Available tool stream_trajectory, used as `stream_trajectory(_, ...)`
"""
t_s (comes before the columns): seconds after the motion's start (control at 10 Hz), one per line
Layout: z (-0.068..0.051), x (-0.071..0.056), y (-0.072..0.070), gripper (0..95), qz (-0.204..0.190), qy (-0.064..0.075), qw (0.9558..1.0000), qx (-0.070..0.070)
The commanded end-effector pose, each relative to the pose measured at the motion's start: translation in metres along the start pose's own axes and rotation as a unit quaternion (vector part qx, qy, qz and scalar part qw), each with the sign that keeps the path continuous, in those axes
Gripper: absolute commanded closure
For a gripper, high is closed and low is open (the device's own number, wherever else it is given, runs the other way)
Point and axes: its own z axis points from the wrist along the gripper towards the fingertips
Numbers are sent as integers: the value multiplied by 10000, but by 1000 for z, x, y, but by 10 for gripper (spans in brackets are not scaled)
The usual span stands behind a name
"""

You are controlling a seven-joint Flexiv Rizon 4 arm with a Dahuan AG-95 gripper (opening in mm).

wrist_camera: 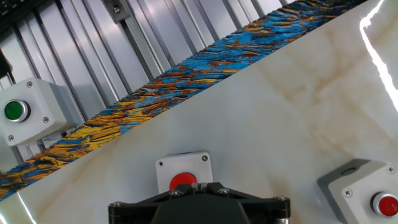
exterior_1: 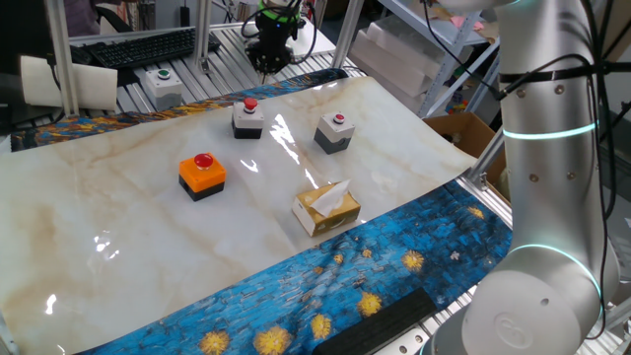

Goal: Press three buttons from left to right in sequence

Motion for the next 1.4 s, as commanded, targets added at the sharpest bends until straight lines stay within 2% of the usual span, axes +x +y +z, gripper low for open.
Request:
stream_trajectory(0.1, -2, 11, -7, 950, -106, -50, 9999, 9)
stream_trajectory(0.6, -2, 14, -8, 950, -165, -44, 9999, 3)
stream_trajectory(0.8, -2, 12, -7, 950, -245, -72, 9996, 110)
stream_trajectory(0.9, -3, 9, -5, 950, -101, -59, 9999, 56)
stream_trajectory(1.2, -2, 5, -3, 950, -16, -41, 10000, -39)
stream_trajectory(1.4, -2, 5, -3, 950, -38, -48, 10000, -21)
